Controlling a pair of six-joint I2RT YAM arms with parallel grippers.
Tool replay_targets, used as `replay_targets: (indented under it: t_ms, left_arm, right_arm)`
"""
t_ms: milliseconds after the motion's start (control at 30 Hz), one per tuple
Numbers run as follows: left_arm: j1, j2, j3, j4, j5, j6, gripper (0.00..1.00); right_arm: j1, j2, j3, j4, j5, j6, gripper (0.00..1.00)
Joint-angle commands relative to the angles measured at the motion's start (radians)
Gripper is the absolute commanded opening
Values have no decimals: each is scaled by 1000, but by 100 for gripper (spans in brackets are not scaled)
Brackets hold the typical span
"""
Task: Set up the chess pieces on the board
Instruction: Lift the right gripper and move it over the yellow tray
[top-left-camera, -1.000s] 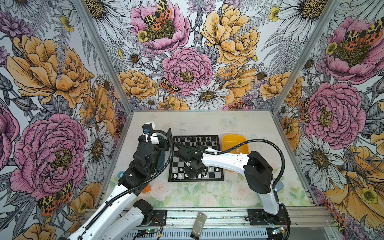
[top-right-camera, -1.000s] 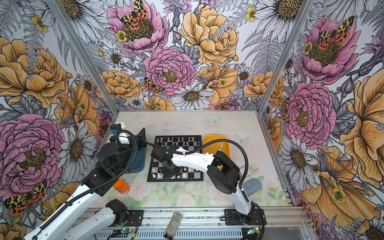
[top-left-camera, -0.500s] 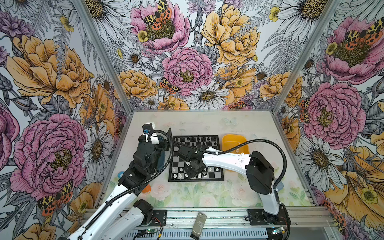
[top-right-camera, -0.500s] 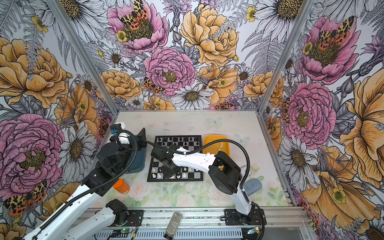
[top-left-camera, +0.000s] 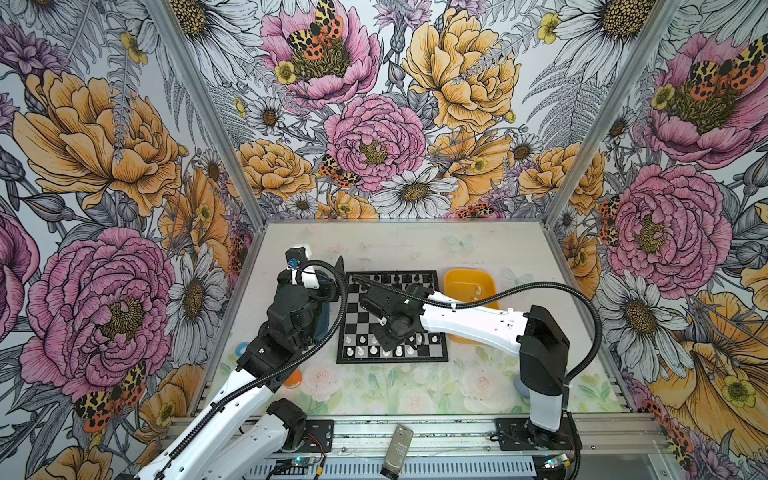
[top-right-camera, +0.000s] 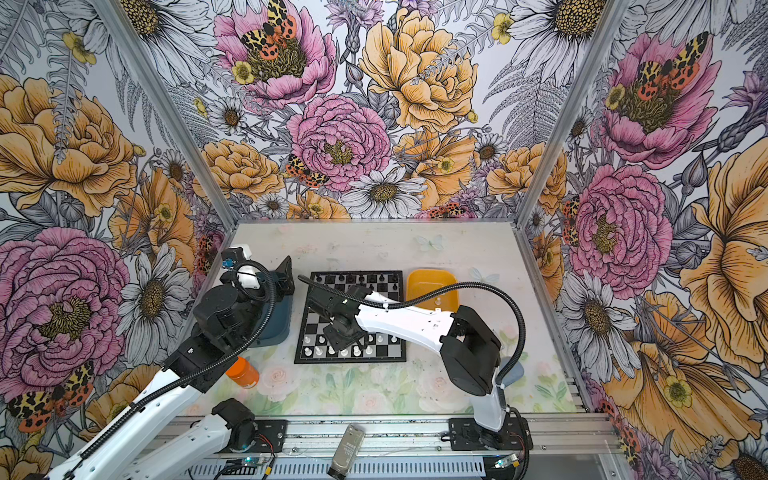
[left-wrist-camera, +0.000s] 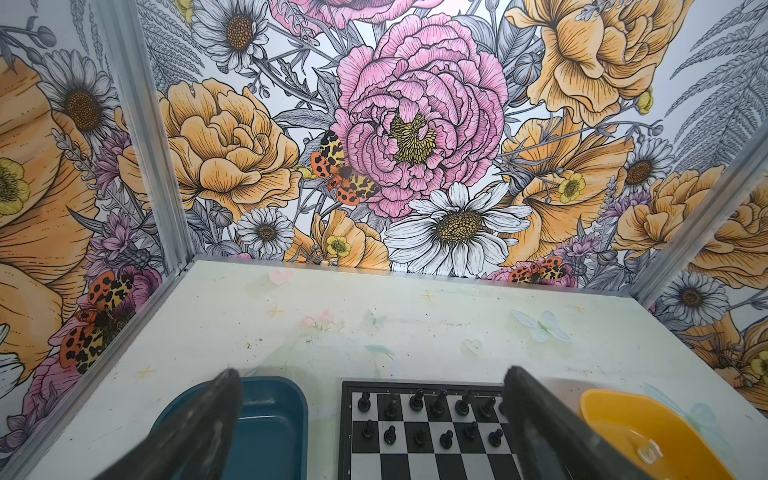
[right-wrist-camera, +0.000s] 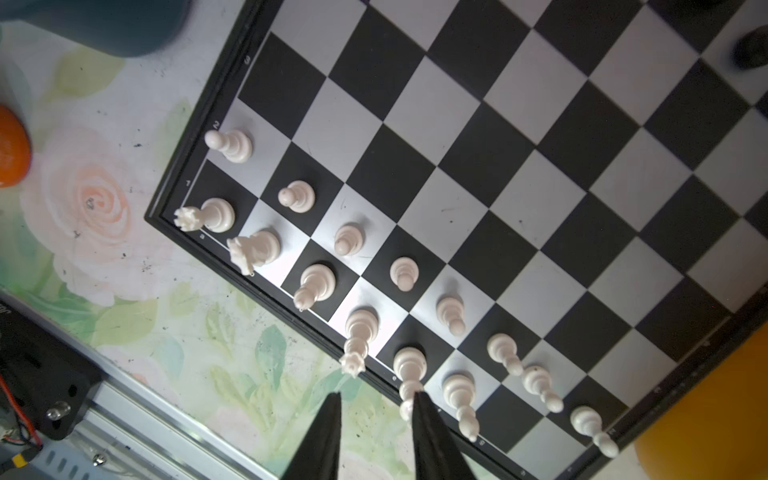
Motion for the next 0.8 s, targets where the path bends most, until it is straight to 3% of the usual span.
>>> replay_targets:
  t_ms: [0, 367, 533, 767]
  left_arm:
    - [-8, -3, -13, -9, -24, 6, 99]
    - [-13, 12, -20, -6, -40, 15, 99]
    - [-6, 32, -18, -1, -42, 18, 99]
    - [22, 72, -16, 10, -30, 15, 99]
  right_arm:
    - [-22, -85, -17, 4, 29, 18, 32]
    - [-212, -279, -102, -28, 96, -8, 36]
    - [-327, -307, -122, -62, 179, -45, 44]
    - [-486, -288, -152, -58, 218, -100, 46]
